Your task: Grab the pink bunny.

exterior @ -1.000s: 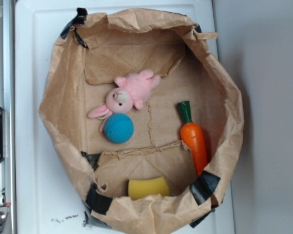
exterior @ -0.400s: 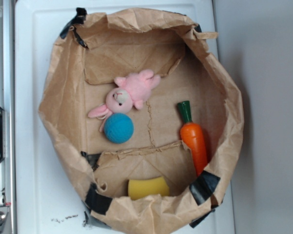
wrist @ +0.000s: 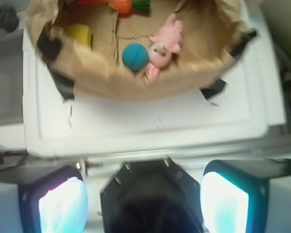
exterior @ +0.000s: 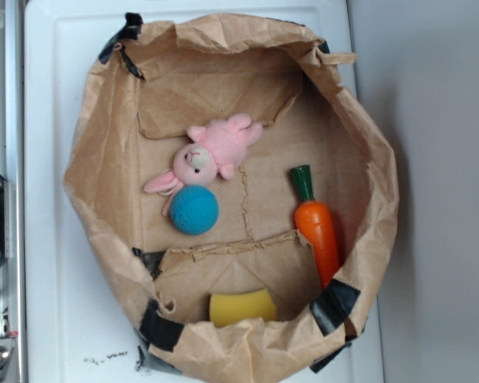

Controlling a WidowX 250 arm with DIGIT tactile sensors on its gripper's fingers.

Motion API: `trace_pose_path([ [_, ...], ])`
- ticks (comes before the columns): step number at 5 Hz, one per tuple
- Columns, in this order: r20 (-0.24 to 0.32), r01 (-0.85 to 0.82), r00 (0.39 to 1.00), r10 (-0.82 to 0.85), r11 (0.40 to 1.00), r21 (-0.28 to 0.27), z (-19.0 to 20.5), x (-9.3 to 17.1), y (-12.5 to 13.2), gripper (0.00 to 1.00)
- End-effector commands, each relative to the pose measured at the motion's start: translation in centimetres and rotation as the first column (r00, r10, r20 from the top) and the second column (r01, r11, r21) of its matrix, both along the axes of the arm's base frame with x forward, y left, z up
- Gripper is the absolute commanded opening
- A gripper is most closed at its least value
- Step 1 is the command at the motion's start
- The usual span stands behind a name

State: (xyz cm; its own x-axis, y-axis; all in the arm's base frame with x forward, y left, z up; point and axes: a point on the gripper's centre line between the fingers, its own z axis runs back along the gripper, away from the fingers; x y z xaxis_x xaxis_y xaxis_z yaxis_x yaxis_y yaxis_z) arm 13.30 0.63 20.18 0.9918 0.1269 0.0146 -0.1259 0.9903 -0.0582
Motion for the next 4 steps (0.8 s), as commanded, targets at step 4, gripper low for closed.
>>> trace_pose_path([
  [4, 0.057, -0.146, 0.988, 0.145, 0.989, 0.012, -6.0, 13.4, 5.7, 1.00],
])
